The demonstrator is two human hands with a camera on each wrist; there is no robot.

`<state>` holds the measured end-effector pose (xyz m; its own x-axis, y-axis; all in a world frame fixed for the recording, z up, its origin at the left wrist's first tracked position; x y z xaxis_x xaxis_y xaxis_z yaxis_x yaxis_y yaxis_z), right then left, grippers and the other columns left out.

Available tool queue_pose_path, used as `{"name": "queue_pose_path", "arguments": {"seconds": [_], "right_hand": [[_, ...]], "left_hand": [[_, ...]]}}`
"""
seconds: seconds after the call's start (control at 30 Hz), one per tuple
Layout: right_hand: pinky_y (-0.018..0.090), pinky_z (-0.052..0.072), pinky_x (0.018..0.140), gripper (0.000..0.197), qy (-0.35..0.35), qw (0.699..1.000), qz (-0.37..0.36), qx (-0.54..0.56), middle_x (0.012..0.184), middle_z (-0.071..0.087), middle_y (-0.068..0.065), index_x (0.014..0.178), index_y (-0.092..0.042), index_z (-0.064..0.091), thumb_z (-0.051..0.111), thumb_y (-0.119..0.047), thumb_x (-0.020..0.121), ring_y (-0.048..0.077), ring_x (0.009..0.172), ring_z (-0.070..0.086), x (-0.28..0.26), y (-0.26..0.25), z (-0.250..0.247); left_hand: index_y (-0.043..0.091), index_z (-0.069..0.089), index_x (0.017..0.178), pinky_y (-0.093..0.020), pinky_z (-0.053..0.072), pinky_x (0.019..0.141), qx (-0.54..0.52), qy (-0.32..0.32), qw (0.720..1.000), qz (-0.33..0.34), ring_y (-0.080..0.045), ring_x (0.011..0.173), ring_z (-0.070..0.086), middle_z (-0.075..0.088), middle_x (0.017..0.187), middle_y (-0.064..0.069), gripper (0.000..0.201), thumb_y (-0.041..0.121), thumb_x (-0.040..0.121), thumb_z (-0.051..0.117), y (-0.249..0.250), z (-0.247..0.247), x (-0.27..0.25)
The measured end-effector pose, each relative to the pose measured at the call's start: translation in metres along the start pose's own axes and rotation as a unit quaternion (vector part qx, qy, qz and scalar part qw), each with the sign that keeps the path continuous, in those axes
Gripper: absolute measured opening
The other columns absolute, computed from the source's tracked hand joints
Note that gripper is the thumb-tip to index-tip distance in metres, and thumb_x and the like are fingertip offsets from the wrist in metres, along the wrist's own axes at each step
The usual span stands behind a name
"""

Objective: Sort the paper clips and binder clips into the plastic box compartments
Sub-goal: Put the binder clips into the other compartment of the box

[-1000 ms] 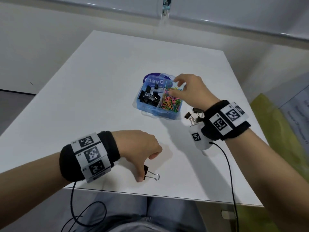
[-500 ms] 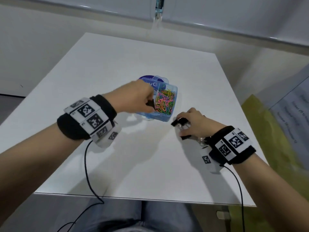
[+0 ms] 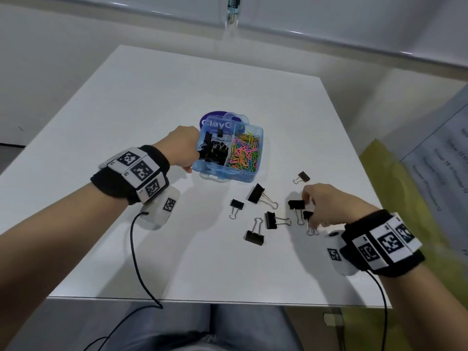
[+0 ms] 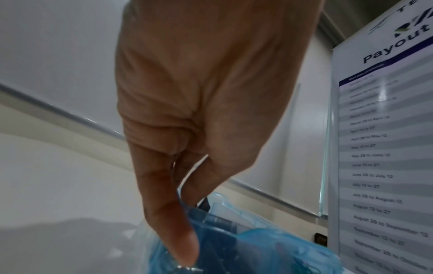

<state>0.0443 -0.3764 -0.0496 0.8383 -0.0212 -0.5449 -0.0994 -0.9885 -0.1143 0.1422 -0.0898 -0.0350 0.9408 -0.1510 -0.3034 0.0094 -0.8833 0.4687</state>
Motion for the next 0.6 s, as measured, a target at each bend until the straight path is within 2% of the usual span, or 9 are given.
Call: {"name": "queue_pose_path", "arguments": {"seconds": [0.07,0.17,0.2,0.27,0.33,0.4,0.43,0.53,0.6], "right_hand": [[0.022,0.040,0.045,0.025,0.020,1.000,-0.008,0.020,0.083,0.055,0.003,0.088,-0.011,0.056,0.062,0.002,0.068,0.017,0.055,0.055,0.004,-0.003,0.001],[0.020,0.042,0.041,0.017,0.025,0.997,-0.030,0.070,0.072,0.062,0.011,0.077,-0.008,0.055,0.055,0.007,0.071,0.026,0.055,0.064,0.008,-0.014,0.004],[0.021,0.044,0.042,0.017,0.019,0.996,-0.035,0.078,0.070,0.062,0.012,0.075,-0.008,0.054,0.054,0.008,0.071,0.027,0.055,0.064,0.009,-0.016,0.005],[0.023,0.048,0.044,0.017,0.006,0.994,-0.038,0.102,0.070,0.062,0.013,0.072,-0.007,0.051,0.054,0.010,0.071,0.027,0.054,0.063,0.009,-0.018,0.004],[0.021,0.049,0.042,0.015,0.021,0.990,-0.035,0.136,0.074,0.063,0.015,0.074,-0.004,0.054,0.057,0.010,0.071,0.024,0.050,0.063,0.009,-0.015,-0.008],[0.024,0.054,0.044,0.014,0.066,0.980,-0.038,0.183,0.074,0.062,0.016,0.073,-0.001,0.056,0.059,0.012,0.072,0.023,0.048,0.062,0.012,-0.008,-0.028],[0.029,0.058,0.049,0.014,0.085,0.973,-0.042,0.209,0.071,0.062,0.016,0.072,-0.001,0.058,0.061,0.013,0.072,0.023,0.050,0.061,0.014,-0.005,-0.038],[0.036,0.060,0.055,0.018,0.113,0.957,-0.038,0.263,0.069,0.061,0.018,0.083,0.001,0.063,0.064,0.015,0.072,0.026,0.054,0.059,0.028,0.006,-0.056],[0.033,0.059,0.051,0.031,0.114,0.960,-0.021,0.254,0.070,0.059,0.017,0.099,-0.003,0.062,0.065,0.013,0.073,0.027,0.053,0.058,0.043,0.012,-0.058]], "left_hand": [[-0.005,0.054,0.106,-0.046,0.059,0.075,-0.002,-0.003,1.000,0.002,-0.031,0.065,0.073,0.068,0.087,-0.023,0.022,-0.002,0.088,0.042,0.005,0.004,-0.004],[0.003,0.051,0.084,-0.033,0.053,0.053,0.020,-0.012,1.000,0.018,-0.022,0.055,0.069,0.059,0.075,-0.014,0.009,0.000,0.088,0.044,0.015,0.008,-0.013],[0.005,0.047,0.077,-0.027,0.048,0.047,0.029,-0.011,0.999,0.015,-0.021,0.052,0.067,0.056,0.074,-0.012,0.013,0.000,0.089,0.044,0.016,0.009,-0.013],[0.008,0.043,0.074,-0.025,0.044,0.043,0.050,-0.002,0.999,0.016,-0.023,0.053,0.064,0.055,0.081,-0.013,0.016,0.003,0.089,0.047,0.018,0.008,-0.017],[0.004,0.046,0.091,-0.029,0.043,0.051,0.106,0.044,0.993,0.027,-0.029,0.069,0.061,0.054,0.098,-0.017,0.009,0.010,0.089,0.053,0.019,0.002,-0.021],[0.002,0.046,0.116,-0.036,0.045,0.063,0.152,0.106,0.980,0.067,-0.034,0.086,0.058,0.050,0.113,-0.018,0.035,0.018,0.087,0.059,0.025,-0.003,-0.024],[0.003,0.046,0.120,-0.037,0.045,0.066,0.150,0.132,0.975,0.098,-0.034,0.087,0.057,0.049,0.115,-0.017,0.040,0.020,0.087,0.060,0.033,-0.006,-0.028],[0.010,0.056,0.107,-0.035,0.046,0.066,0.138,0.146,0.954,0.221,-0.029,0.083,0.059,0.057,0.103,-0.008,0.024,0.021,0.086,0.059,0.066,-0.003,-0.046],[0.015,0.059,0.100,-0.034,0.048,0.068,0.170,0.072,0.939,0.292,-0.025,0.085,0.060,0.061,0.092,-0.002,0.018,0.025,0.085,0.060,0.083,0.016,-0.059]]}}
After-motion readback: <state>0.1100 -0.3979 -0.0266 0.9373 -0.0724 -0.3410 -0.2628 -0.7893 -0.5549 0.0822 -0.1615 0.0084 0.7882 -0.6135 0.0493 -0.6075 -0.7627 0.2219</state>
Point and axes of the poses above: each hand's wrist, its own x-axis towards the middle knuckle, its own z-axis out of the palm, y = z × x, the point moved 6 cm from there along x, towards the middle knuckle
